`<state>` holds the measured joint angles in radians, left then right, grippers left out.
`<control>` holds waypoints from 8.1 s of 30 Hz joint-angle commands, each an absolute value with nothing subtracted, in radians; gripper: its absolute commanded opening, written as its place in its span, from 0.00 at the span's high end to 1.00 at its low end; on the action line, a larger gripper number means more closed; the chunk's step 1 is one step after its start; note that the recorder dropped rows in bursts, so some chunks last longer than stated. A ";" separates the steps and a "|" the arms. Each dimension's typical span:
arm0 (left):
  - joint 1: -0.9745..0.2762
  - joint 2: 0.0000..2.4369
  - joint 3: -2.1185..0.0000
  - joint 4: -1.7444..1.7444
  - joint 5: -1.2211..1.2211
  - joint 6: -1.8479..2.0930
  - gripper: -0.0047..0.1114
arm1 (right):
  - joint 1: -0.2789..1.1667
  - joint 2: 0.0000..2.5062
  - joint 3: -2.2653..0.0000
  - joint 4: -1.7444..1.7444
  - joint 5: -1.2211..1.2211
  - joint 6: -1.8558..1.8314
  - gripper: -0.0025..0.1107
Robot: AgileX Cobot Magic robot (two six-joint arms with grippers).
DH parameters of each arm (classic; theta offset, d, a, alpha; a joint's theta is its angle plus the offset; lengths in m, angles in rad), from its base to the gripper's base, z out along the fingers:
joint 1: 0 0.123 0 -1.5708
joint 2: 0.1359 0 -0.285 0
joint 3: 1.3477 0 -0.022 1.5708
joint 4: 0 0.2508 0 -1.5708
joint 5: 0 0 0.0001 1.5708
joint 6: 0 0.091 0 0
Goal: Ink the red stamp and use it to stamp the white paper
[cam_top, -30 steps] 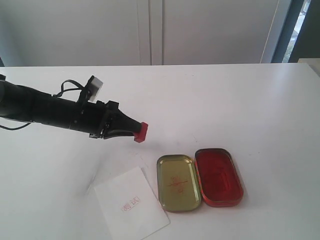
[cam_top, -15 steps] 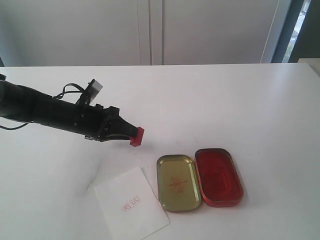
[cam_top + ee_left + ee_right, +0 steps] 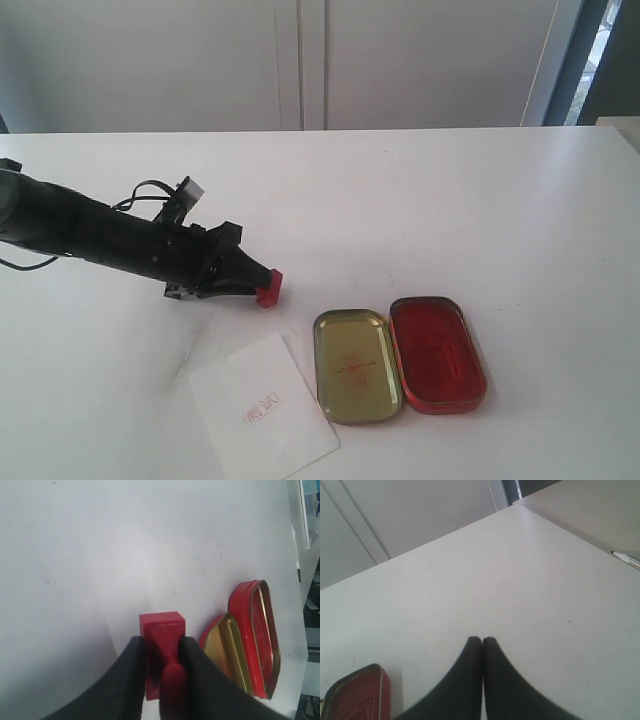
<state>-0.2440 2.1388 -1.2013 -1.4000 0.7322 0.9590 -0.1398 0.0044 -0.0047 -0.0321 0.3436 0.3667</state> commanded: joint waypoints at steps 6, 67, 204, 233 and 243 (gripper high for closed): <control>-0.241 2.137 -1.200 -1.352 0.706 0.905 0.66 | -0.136 0.000 0.000 -0.037 0.336 0.361 0.98; -0.130 1.774 -1.083 -0.819 0.727 0.511 0.96 | -0.136 0.000 0.000 -0.036 0.336 0.361 0.98; -0.090 0.130 -0.059 -0.087 0.303 0.033 0.96 | -0.136 0.000 0.000 -0.037 0.336 0.378 0.98; -0.041 0.000 0.000 -0.085 0.291 0.033 0.96 | -0.136 0.000 0.000 -0.037 0.336 0.378 0.98; -0.043 0.000 0.000 -0.085 0.291 0.033 0.96 | -0.136 0.000 0.000 -0.037 0.336 0.378 0.98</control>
